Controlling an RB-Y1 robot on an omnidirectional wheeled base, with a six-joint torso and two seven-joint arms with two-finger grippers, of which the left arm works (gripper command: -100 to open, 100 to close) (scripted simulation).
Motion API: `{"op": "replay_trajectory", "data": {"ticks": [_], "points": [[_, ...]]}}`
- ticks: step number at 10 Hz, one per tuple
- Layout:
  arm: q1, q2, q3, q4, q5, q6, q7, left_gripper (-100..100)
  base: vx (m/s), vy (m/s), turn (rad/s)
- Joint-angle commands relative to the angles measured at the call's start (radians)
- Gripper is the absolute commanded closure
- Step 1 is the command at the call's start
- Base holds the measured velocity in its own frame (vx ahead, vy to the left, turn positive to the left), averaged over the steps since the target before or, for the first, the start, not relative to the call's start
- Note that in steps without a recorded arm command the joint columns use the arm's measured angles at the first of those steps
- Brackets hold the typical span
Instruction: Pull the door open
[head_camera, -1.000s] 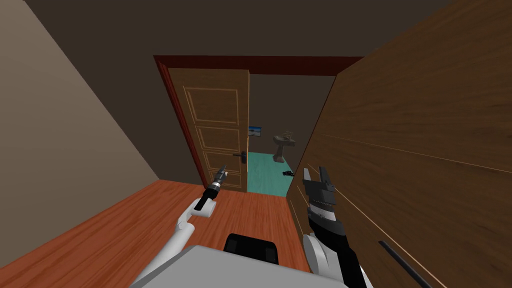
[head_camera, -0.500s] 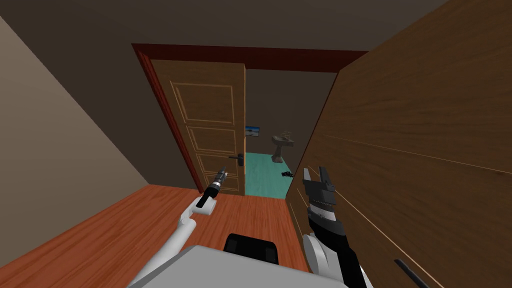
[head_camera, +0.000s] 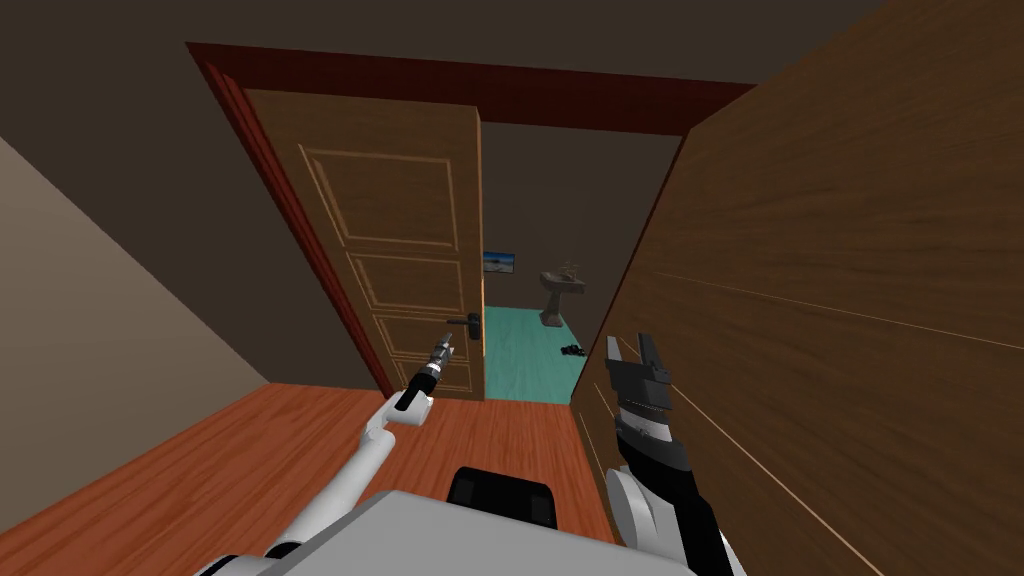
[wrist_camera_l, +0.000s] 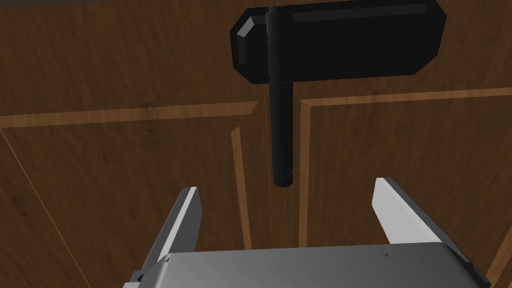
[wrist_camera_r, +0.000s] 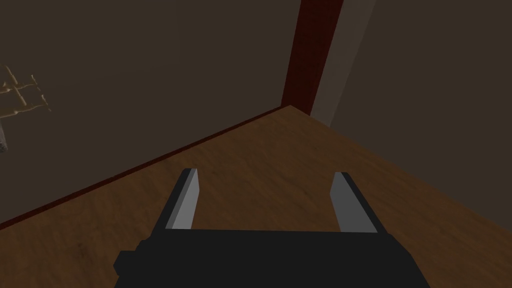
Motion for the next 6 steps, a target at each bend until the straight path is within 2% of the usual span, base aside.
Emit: {"op": "replay_trajectory", "data": {"ticks": [1,2,3,5,6], "points": [[0.000,0.000,0.000,0.000,0.000,0.000,0.000,-100,0.072,-0.003,-0.011],[0.008,0.023,0.015,0.017,0.011,-0.011,0.015,-100,0.147,-0.031,-0.185],[0.011,0.032,0.021,0.022,0.014,-0.016,0.020,-100,0.182,-0.026,-0.136],[0.027,0.071,0.047,0.047,0.032,-0.036,0.044,-100,0.189,-0.056,-0.173],[0.027,0.071,0.047,0.047,0.032,-0.036,0.044,-100,0.138,-0.017,-0.062]]}}
